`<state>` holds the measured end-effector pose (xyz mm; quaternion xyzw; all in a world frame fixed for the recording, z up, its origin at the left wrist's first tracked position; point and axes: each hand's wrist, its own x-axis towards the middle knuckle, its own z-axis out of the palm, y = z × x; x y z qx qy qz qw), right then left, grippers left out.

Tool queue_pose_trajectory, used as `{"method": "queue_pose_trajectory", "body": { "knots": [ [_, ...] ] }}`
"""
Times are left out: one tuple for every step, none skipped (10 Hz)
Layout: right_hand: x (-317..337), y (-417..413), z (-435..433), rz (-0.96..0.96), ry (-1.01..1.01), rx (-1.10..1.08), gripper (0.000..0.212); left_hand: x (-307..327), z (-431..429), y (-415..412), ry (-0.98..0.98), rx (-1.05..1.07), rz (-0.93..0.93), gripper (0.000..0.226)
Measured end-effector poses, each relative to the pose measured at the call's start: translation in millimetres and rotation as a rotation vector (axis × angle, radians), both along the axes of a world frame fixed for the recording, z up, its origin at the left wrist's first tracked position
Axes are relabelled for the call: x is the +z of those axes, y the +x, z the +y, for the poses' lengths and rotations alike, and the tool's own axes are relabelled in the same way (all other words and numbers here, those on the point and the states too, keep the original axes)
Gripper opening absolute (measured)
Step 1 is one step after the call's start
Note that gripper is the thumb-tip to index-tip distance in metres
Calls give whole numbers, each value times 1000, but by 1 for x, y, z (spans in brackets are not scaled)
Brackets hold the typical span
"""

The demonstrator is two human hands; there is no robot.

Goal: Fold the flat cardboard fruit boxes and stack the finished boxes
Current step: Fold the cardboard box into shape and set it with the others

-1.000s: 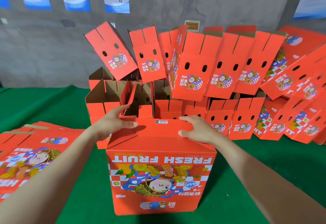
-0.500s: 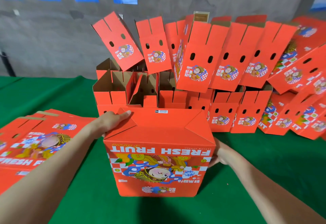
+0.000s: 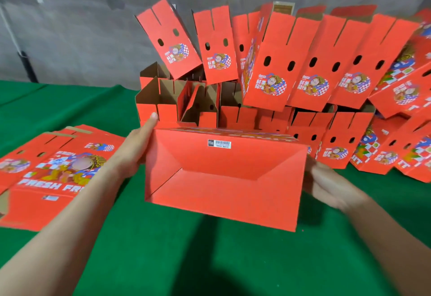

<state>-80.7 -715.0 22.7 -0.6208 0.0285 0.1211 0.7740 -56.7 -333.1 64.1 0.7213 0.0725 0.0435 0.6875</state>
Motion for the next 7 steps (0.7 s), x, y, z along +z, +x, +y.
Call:
{"method": "queue_pose_trajectory", "body": {
  "knots": [
    [12,-19,20,-105,12,112,41,-15,14,0,-218,-105,109,23],
    [1,-25,23,-224,-186,168,58,-34,32,-3,-228,-175,144,29],
    [-4,-32,37,-326,-432,5,66,-55,40,-12,-128,-266,181,43],
    [-14,-37,50,-536,-705,18,57,-75,40,-13,38,-177,197,43],
    [-16,-40,58,-691,-888,43,56,-86,29,-9,127,-91,219,27],
    [-23,-38,60,-785,-940,20,48,-90,16,-4,225,-84,161,20],
    [-29,-42,57,-832,-1011,-1,47,-91,5,-4,306,-126,99,23]
  ]
}}
